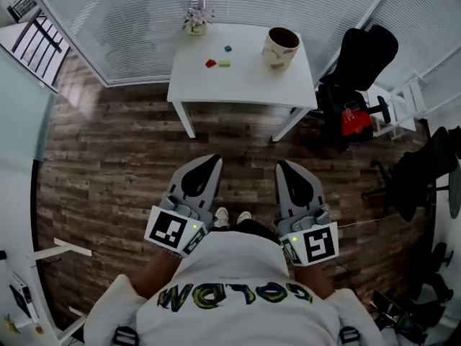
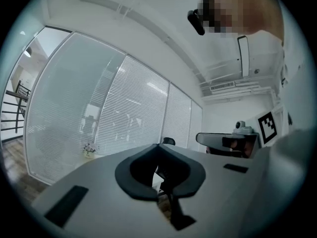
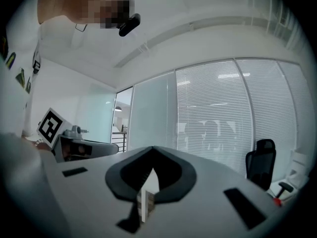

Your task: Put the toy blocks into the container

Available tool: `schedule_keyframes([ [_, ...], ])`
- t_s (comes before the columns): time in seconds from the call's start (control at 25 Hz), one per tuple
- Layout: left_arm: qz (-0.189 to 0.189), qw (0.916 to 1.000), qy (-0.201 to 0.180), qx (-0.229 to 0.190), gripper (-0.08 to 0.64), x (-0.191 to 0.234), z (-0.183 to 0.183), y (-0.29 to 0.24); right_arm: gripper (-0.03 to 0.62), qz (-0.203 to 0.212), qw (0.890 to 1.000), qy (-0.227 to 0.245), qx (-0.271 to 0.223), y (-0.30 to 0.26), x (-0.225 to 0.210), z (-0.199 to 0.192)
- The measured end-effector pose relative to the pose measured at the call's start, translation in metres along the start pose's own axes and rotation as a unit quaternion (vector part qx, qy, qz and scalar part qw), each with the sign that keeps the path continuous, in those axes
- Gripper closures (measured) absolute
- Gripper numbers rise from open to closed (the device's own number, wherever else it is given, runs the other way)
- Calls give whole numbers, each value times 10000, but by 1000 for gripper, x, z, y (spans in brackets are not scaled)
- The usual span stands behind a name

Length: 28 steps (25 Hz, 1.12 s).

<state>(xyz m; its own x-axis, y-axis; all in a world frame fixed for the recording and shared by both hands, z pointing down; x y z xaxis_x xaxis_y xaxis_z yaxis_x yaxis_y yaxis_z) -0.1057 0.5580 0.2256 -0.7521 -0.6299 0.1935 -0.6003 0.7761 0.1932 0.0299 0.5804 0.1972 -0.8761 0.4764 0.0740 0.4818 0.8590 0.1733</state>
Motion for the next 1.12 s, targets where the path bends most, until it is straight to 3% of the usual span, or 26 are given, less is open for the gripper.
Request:
schedule_keyframes([
  [0.56,-11,10000,79,11,548,37,-6,-26,584,33,10000,-16,41,-42,-6,-16],
  [0.84,4,10000,70,29,548,52,-12,-68,584,-10,10000,-35,-4,-69,-42,-26],
  [1.12,81,9999,24,65,548,70,-23,-141,584,35,10000,-81,-3,-110,-106,-39],
])
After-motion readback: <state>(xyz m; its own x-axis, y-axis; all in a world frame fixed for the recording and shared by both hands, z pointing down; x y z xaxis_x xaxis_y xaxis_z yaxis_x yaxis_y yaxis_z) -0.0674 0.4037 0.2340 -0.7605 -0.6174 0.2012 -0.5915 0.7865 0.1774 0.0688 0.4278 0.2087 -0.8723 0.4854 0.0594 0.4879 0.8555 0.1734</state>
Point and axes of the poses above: the fingertips, and each gripper's own axes: y backward along the fingers, x to its left, z out of its top, the point moved 2 cm from there along y, backward along the fingers, and after that the axes turned 11 degrees about -x, right-handed, at the moved point
